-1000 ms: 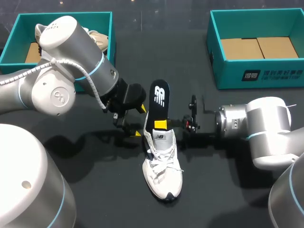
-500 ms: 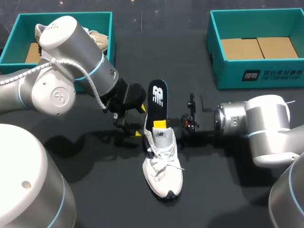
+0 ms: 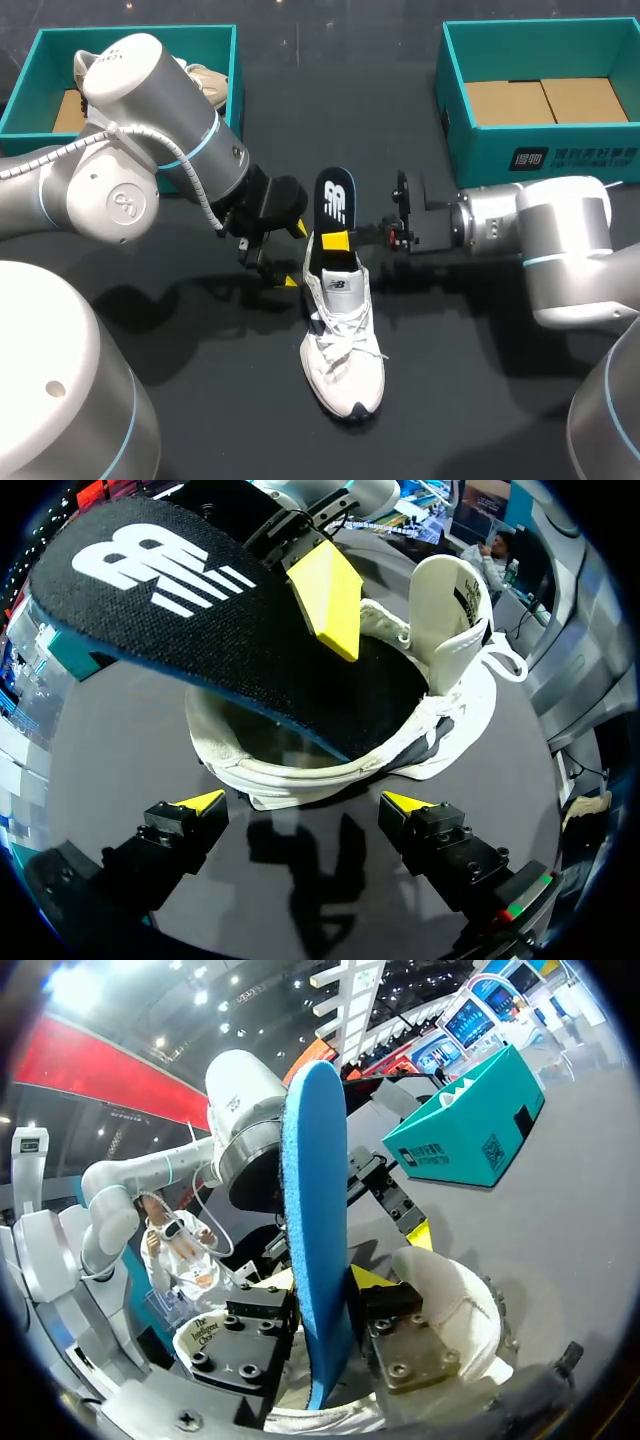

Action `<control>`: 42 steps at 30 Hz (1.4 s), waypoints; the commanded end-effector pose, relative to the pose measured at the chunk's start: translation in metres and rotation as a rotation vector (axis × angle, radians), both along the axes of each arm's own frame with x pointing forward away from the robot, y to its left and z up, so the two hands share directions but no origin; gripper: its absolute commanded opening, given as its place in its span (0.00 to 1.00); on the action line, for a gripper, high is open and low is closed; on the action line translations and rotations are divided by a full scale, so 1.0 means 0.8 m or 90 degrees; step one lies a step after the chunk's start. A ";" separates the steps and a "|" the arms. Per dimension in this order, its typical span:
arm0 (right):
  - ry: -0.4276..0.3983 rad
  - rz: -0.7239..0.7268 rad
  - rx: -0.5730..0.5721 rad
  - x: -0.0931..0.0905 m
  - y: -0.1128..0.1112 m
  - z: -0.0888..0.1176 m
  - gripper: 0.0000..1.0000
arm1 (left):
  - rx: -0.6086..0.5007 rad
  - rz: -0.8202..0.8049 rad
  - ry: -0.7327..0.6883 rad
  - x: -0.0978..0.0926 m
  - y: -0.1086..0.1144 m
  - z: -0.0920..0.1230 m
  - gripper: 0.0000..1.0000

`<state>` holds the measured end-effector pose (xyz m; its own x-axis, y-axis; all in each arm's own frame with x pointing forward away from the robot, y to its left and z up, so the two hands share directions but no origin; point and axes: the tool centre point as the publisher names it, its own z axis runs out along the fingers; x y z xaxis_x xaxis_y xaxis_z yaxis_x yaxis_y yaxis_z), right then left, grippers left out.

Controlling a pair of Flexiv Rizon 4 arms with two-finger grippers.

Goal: Take the shoe out of the shoebox, open the shoe tongue, remove and reinsert the insole, then place the shoe into the shoebox

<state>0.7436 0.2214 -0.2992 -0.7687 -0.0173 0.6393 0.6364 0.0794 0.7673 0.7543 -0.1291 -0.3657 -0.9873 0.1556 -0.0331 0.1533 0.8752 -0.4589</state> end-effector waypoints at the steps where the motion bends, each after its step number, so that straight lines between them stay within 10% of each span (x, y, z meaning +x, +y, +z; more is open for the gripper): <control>1: 0.004 0.018 -0.001 0.011 -0.001 0.002 0.21 | 0.001 0.000 0.000 0.000 -0.001 -0.001 1.00; 4: 0.007 0.024 0.003 0.016 -0.001 0.001 0.00 | 0.001 0.000 0.000 0.000 -0.001 -0.001 1.00; 30: 0.086 -0.009 0.018 -0.037 0.000 -0.037 0.00 | 0.001 0.000 0.000 0.000 -0.001 -0.001 1.00; 34: 0.069 0.001 0.009 -0.029 0.002 -0.027 0.39 | 0.001 0.000 0.000 0.000 -0.001 -0.001 1.00; 42: 0.036 0.019 -0.013 -0.007 0.000 -0.006 0.32 | 0.001 0.000 0.000 0.000 -0.001 -0.001 1.00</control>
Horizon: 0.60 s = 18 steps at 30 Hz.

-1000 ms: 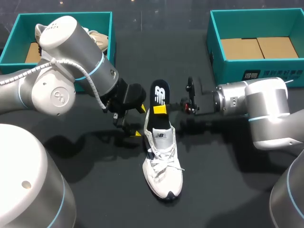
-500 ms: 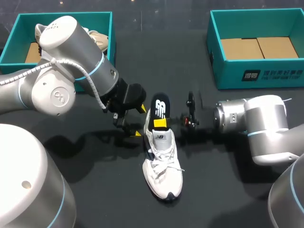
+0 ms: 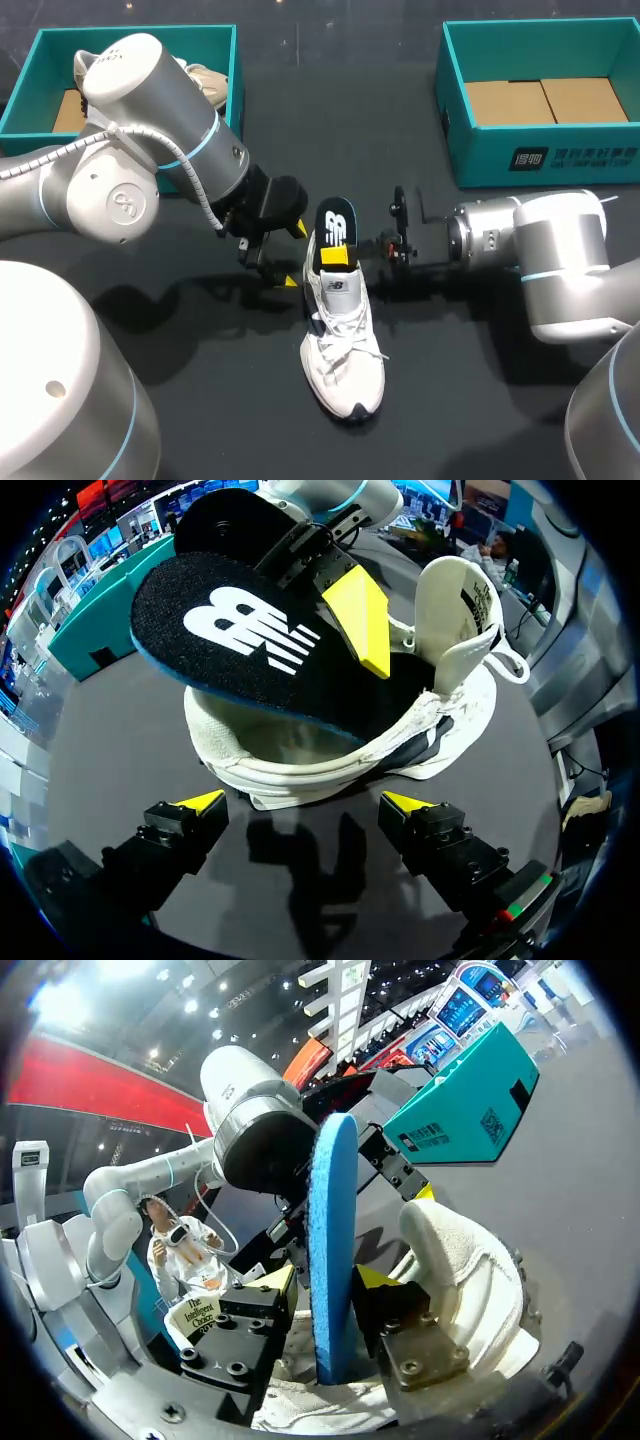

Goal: Take the shoe out of the shoebox, open the shoe tongue, remove and reinsert the insole, then place the shoe into the shoebox

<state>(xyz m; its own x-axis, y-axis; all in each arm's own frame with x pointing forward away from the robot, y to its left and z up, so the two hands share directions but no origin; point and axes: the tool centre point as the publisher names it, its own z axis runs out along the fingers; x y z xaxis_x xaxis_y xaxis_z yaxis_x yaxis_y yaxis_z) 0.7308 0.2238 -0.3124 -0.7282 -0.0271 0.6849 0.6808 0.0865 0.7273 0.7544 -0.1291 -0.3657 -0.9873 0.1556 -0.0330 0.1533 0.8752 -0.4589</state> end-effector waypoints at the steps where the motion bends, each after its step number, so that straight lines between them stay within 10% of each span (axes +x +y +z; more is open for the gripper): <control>1: -0.006 0.013 -0.015 0.012 -0.004 0.012 0.30 | 0.001 0.000 0.000 0.000 -0.001 -0.001 1.00; 8: -0.016 0.021 -0.016 0.029 -0.008 0.018 0.22 | 0.001 0.000 0.000 0.000 -0.001 -0.001 1.00; 11: -0.015 0.024 -0.015 0.032 -0.009 0.017 0.00 | 0.001 0.000 0.000 0.000 -0.001 -0.001 1.00; 18: 0.013 0.024 -0.007 0.028 -0.008 0.003 0.00 | 0.001 0.000 0.000 0.000 -0.001 -0.001 1.00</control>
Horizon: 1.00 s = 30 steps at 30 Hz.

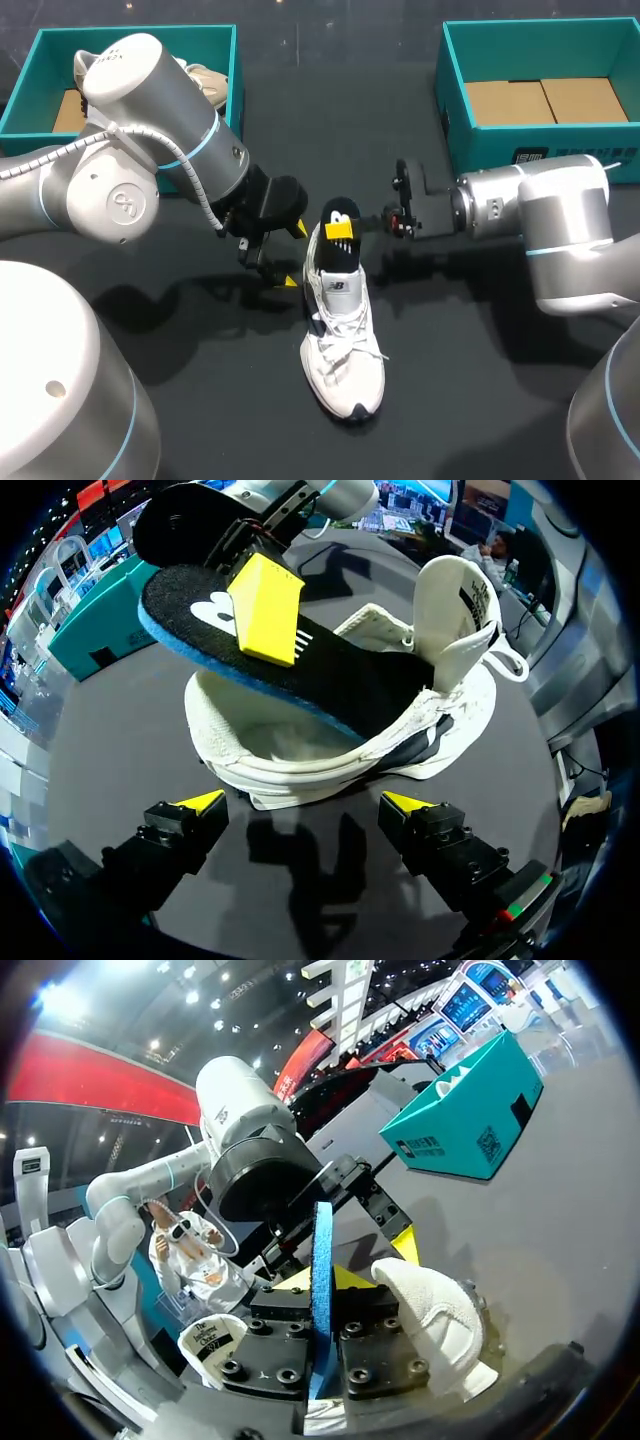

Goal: Take the shoe out of the shoebox, open the shoe tongue, remove and reinsert the insole, then place the shoe into the shoebox

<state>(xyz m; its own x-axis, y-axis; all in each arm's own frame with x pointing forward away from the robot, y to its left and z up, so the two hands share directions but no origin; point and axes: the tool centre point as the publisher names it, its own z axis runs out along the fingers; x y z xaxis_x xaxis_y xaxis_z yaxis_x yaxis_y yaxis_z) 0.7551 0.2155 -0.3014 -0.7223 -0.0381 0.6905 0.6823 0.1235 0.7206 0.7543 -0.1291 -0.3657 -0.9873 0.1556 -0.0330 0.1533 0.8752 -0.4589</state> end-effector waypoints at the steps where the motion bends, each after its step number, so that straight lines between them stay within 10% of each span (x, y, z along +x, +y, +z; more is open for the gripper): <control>1: 0.015 0.002 0.006 -0.003 0.003 -0.012 0.00 | 0.001 0.000 0.000 0.000 -0.001 -0.001 1.00; 21: 0.084 -0.030 -0.021 -0.046 0.007 -0.041 0.00 | 0.001 0.000 0.000 0.000 -0.001 -0.001 1.00; 24: 0.071 -0.032 -0.025 -0.046 0.006 -0.036 0.28 | 0.001 0.000 0.000 0.000 -0.001 -0.001 1.00; 30: 0.050 -0.025 -0.041 -0.039 0.004 -0.020 0.37 | 0.001 0.000 0.000 0.000 -0.001 -0.001 1.00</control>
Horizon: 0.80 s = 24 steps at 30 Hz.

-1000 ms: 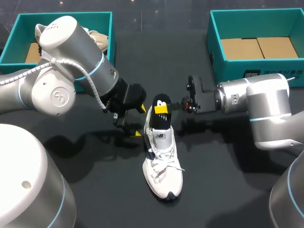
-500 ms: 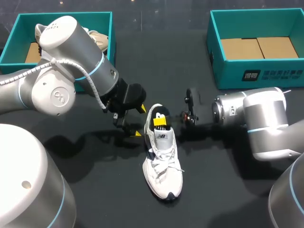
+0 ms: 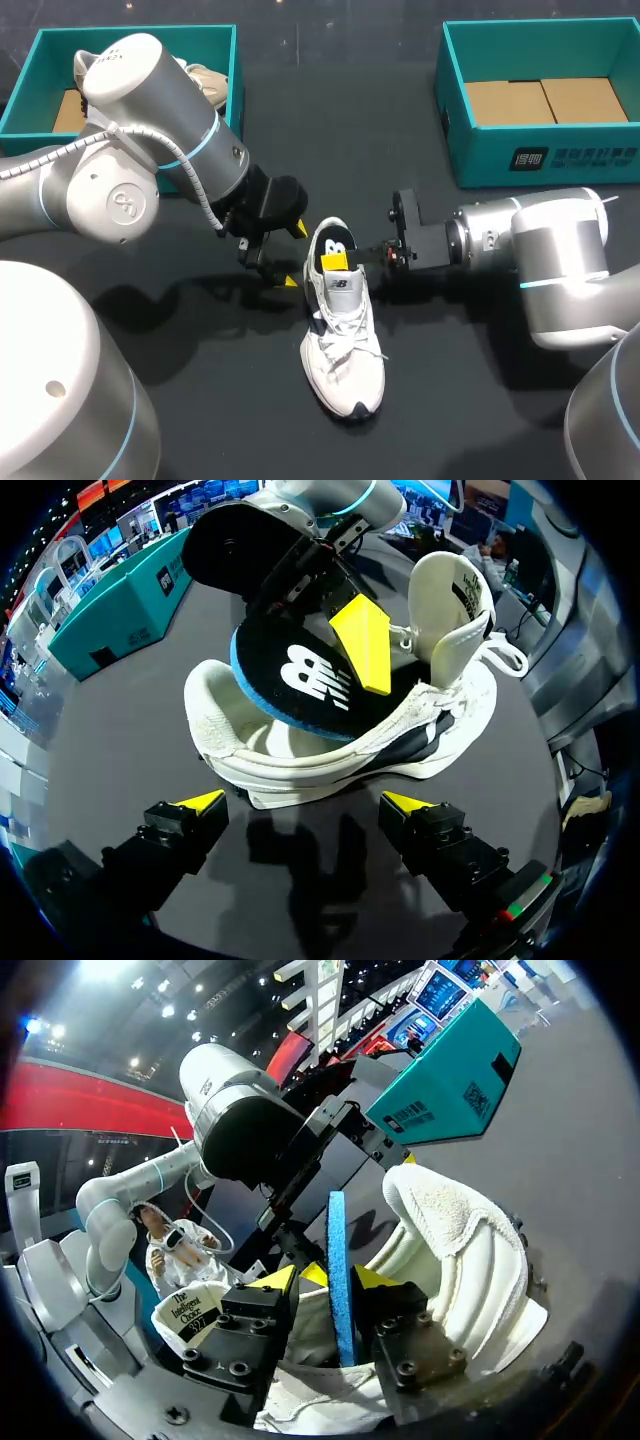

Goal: Take the shoe out of the shoebox, open the shoe tongue, remove and reinsert the insole, then place the shoe into the shoebox

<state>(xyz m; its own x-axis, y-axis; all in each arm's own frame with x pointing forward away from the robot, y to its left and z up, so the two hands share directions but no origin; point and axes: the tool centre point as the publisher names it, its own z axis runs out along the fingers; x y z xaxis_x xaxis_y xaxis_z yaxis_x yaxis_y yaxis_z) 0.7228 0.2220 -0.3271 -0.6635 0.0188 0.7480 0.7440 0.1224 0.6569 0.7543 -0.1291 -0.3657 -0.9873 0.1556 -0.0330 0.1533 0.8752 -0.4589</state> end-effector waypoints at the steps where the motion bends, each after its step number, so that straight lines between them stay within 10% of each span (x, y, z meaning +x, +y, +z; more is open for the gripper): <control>1: -0.005 0.002 -0.018 0.004 -0.004 0.014 0.38 | 0.001 0.000 0.000 0.000 -0.001 -0.001 1.00; 14: -0.023 0.013 -0.039 0.021 -0.009 0.026 0.27 | 0.001 0.000 0.000 0.000 -0.001 -0.001 1.00; 17: -0.024 0.016 -0.039 0.028 -0.010 0.028 0.00 | 0.001 0.000 0.000 0.000 -0.001 -0.001 1.00; 24: 0.004 0.023 -0.044 0.039 -0.006 0.017 0.00 | 0.001 0.000 0.000 0.000 -0.001 -0.001 1.00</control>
